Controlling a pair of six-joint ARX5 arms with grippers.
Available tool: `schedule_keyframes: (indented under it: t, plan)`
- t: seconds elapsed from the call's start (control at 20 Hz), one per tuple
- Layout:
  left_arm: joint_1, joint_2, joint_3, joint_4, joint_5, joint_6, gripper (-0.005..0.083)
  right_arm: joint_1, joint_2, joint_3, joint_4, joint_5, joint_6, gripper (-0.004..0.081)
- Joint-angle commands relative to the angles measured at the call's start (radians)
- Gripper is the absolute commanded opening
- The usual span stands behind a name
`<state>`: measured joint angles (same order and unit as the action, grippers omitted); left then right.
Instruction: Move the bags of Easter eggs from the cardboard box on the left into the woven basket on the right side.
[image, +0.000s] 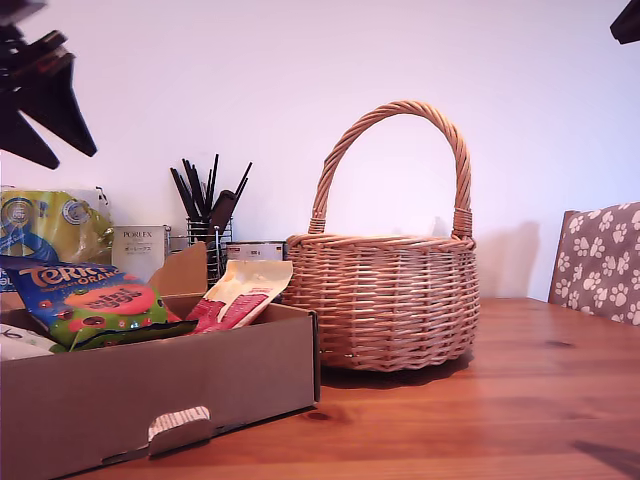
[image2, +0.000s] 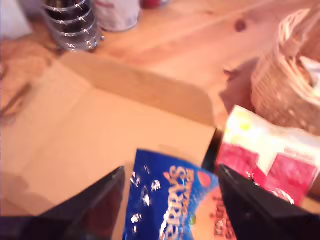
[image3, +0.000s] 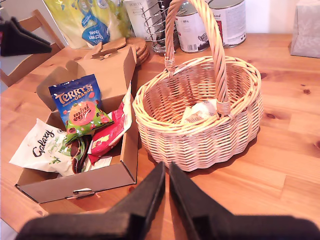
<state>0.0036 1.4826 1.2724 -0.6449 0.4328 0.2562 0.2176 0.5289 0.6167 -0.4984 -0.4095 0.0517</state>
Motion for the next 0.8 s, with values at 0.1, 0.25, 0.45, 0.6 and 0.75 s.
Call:
schedule_keyframes:
  t: [0.1,0.25,0.45,0.6,0.75]
  plan:
    - [0.004,0.182,0.18,-0.166,0.0,0.032,0.0571,0.005,0.027,-0.014,0.006,-0.003,0.0,-0.0013]
    - [0.003,0.312,0.309,-0.27,-0.027,0.048,0.0571,0.005,0.031,-0.014,0.007,-0.003,0.0,-0.0013]
    - [0.003,0.433,0.366,-0.327,-0.076,0.068,0.0571,0.005,0.031,-0.014,0.009,-0.003,0.0,-0.0013]
    - [0.005,0.485,0.366,-0.354,-0.101,0.078,0.0571,0.005,0.031,-0.014,0.011,-0.003,0.0,-0.0013]
    - [0.0,0.507,0.366,-0.379,-0.1,0.085,0.0571,0.005,0.031,-0.014,0.013,-0.003,0.0,-0.0013]
